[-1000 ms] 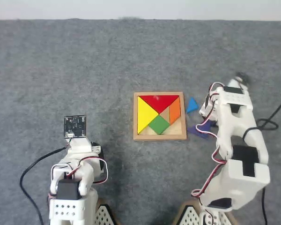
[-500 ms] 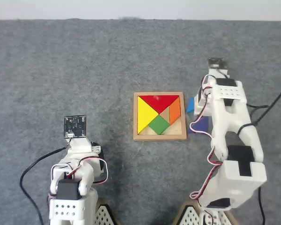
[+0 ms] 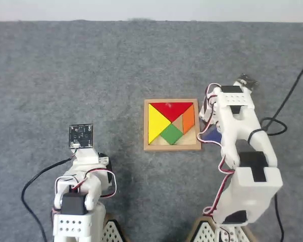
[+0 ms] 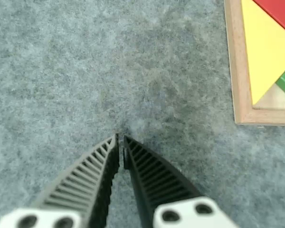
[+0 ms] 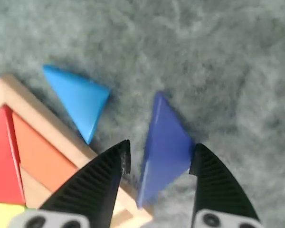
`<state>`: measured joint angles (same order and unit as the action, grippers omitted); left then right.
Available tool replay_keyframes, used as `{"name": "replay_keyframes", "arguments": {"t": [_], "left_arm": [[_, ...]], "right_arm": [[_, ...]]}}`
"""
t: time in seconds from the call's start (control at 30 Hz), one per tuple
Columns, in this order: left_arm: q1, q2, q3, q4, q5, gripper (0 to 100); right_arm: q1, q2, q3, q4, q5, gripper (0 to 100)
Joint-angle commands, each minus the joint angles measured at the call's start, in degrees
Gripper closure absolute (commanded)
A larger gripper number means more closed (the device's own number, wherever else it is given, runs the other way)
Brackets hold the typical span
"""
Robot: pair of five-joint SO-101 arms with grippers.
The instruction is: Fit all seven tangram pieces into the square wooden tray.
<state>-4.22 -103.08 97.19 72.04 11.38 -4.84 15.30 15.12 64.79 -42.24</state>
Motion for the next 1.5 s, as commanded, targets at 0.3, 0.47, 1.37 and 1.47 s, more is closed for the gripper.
{"name": "replay_keyframes", "arguments": {"t": [0.3,0.47,1.37,1.47], "left_arm": [[-0.4,-1.1,-0.7,0.3,-0.9,99],[-0.4,-1.1,-0.7,0.3,-0.9,99],[-0.4,-1.1,-0.7,0.3,-0.9,99],[-0.4,-1.1,-0.7,0.3,-0.9,99]], "right_arm": [[3.6,1.1,-1.1,0.5,-0.7,80.9],[3.6,1.0,-0.9,2.6,-0.7,85.0],[-2.9,-15.2,15.6,-5.4,-2.9,76.0],[-4.1,-13.1,15.3,-6.0,-3.2,81.0]]}}
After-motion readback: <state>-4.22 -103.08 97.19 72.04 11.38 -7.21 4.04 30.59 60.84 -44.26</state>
